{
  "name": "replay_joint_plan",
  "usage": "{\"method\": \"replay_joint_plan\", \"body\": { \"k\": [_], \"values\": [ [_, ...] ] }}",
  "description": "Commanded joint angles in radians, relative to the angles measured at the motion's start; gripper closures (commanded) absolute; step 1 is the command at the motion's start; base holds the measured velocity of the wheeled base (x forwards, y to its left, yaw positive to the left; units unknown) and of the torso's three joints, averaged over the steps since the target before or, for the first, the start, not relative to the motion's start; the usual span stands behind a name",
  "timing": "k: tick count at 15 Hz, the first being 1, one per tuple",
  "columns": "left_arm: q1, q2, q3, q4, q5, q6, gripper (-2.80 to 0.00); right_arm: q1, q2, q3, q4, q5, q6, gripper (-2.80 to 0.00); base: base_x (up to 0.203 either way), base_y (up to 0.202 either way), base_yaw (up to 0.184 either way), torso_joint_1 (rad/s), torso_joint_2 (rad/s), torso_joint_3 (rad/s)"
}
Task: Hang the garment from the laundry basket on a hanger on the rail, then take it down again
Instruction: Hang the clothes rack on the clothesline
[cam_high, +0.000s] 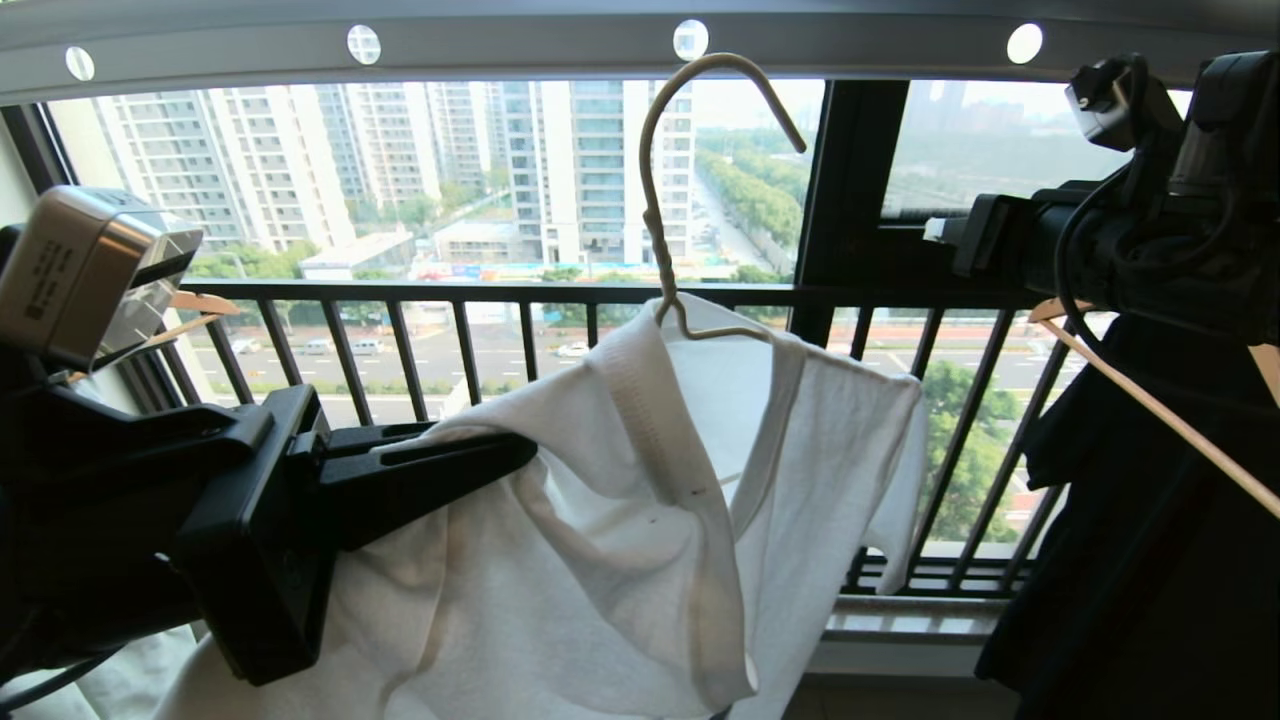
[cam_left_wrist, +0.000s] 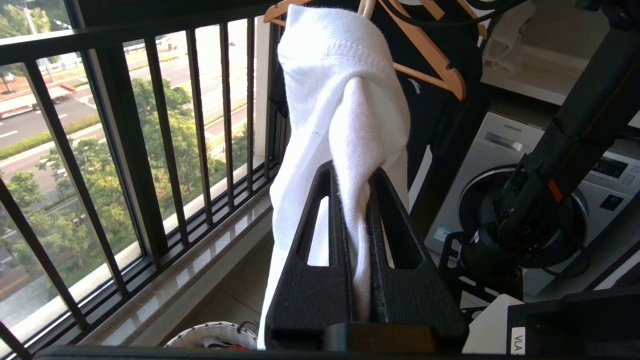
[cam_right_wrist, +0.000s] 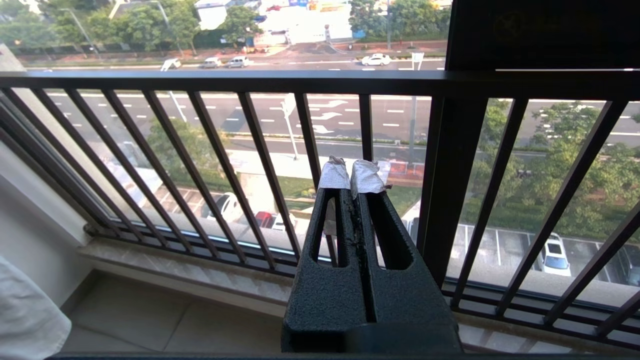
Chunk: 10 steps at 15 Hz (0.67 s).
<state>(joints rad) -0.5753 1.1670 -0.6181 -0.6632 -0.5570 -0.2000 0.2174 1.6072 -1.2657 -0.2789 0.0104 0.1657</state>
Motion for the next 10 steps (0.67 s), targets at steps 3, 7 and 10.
{"method": "replay_joint_plan", "body": {
  "k": [3, 7, 10],
  "values": [
    [0.0, 0.008, -0.001, -0.006, -0.001, -0.002, 0.0, 0.002, -0.001, -0.001, -0.002, 0.0, -0.002, 0.0, 0.0, 0.0, 0.0, 0.0, 0.0, 0.0],
    [0.0, 0.01, -0.003, -0.007, -0.001, -0.004, 0.0, 0.004, -0.004, -0.001, 0.0, -0.001, -0.005, 0.0, 0.0, 0.0, 0.0, 0.0, 0.0, 0.0],
    [0.0, 0.01, -0.003, -0.01, 0.0, -0.002, 0.0, 0.007, 0.014, 0.002, 0.003, 0.001, -0.023, 0.0, 0.0, 0.0, 0.0, 0.0, 0.0, 0.0]
  ]
}}
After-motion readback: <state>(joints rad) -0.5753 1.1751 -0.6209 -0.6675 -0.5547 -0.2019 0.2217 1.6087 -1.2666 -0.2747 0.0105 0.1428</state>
